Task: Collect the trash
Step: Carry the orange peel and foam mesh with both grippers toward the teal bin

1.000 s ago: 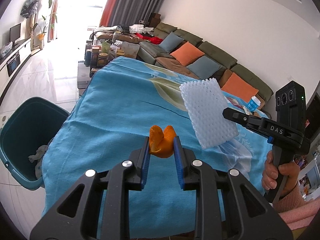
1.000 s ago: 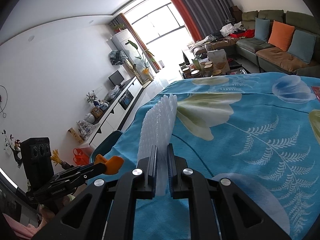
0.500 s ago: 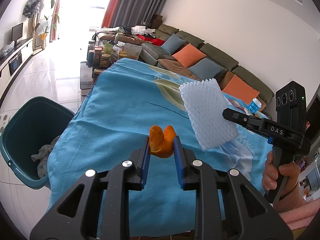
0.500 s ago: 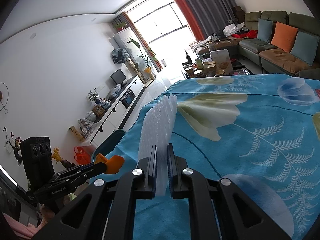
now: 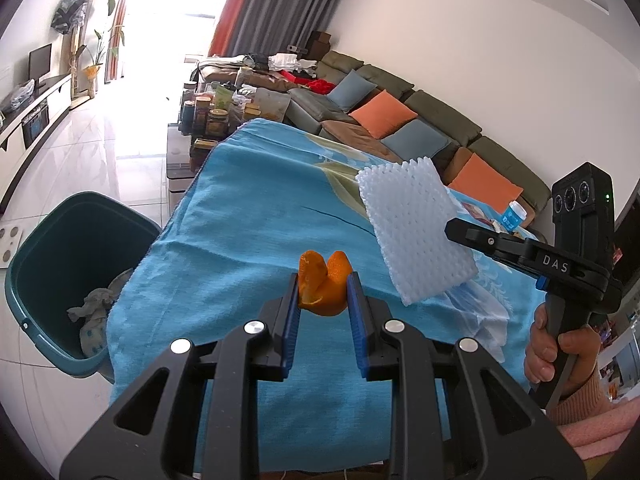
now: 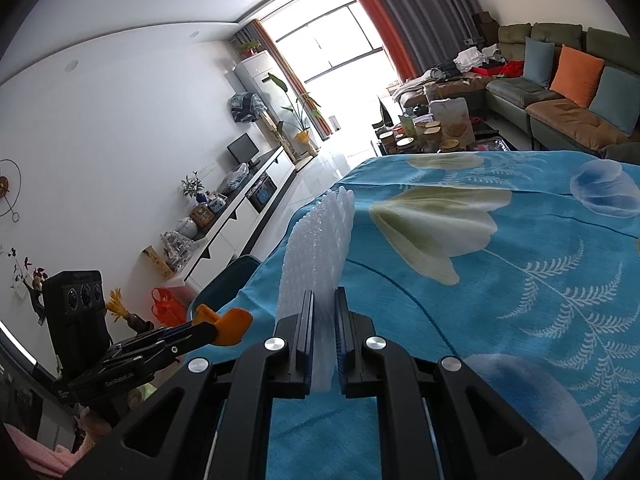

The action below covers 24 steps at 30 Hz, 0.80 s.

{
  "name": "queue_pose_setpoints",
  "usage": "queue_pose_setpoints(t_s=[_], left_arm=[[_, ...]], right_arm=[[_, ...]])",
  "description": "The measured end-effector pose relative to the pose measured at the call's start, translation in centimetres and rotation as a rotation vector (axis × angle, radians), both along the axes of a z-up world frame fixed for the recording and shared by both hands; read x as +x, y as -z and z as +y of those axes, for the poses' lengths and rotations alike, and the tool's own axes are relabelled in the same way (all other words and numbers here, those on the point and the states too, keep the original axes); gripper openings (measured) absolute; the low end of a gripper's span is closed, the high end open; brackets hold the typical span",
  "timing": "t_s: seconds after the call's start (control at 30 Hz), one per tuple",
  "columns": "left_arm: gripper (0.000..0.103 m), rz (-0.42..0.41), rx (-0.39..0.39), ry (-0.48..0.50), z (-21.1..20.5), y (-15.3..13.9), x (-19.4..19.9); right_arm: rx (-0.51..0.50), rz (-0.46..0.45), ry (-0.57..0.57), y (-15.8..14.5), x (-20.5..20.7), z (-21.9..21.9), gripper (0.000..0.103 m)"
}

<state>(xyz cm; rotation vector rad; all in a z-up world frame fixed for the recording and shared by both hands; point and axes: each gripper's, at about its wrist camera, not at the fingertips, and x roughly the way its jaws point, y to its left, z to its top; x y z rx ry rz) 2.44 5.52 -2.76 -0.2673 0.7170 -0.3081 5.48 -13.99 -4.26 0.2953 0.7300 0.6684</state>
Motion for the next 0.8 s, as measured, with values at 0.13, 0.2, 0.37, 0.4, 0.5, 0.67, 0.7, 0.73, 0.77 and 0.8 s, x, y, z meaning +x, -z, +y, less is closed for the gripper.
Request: queue_pose_setpoints(t_s=[0.13, 0.2, 0.37, 0.4, 0.5, 0.67, 0.7, 0.73, 0.77, 0.8], left_arm=[[0.023, -0.001, 0.0, -0.008, 0.3, -0.1, -0.2], [0.023, -0.001, -0.001, -0.011, 0.4, -0.1, -0.3], [0.023, -0.001, -0.004, -0.02, 0.5, -0.2, -0.5], [0.023, -0.002, -0.003, -0.022, 0.6, -0.2, -0.6], [0.023, -0.001, -0.004, -0.027, 0.5, -0.2, -0.7], [0.023, 0.002, -0.006, -0.036, 0.6, 0.0, -0.9], [0.023, 0.002, -0.006, -0.037, 0.6, 0.0, -0.9], [0.023, 0.002, -0.006, -0.039, 0.7, 0.0, -0.9], [0.023, 0.002, -0.007, -0.04, 0.7, 0.0, -0.9], [0.023, 0.002, -0.007, -0.042, 0.8, 0.0, -1.0]], right_arm=[[0.0, 0.0, -0.01, 0.0, 0.0, 0.2, 0.008], [0.0, 0.0, -0.014, 0.0, 0.1, 0.4, 0.008], [0.0, -0.001, -0.02, 0.0, 0.2, 0.8, 0.008], [-0.001, -0.001, -0.022, 0.0, 0.1, 1.0, 0.008], [-0.002, -0.003, -0.028, 0.0, 0.1, 1.2, 0.008], [-0.003, -0.003, -0.036, 0.0, 0.0, 1.6, 0.008], [-0.003, -0.002, -0.037, -0.1, 0.0, 1.7, 0.008], [-0.003, -0.002, -0.039, -0.1, 0.0, 1.8, 0.008], [-0.004, -0.003, -0.041, -0.1, 0.1, 1.9, 0.008], [-0.004, -0.003, -0.043, -0.1, 0.1, 1.9, 0.008]])
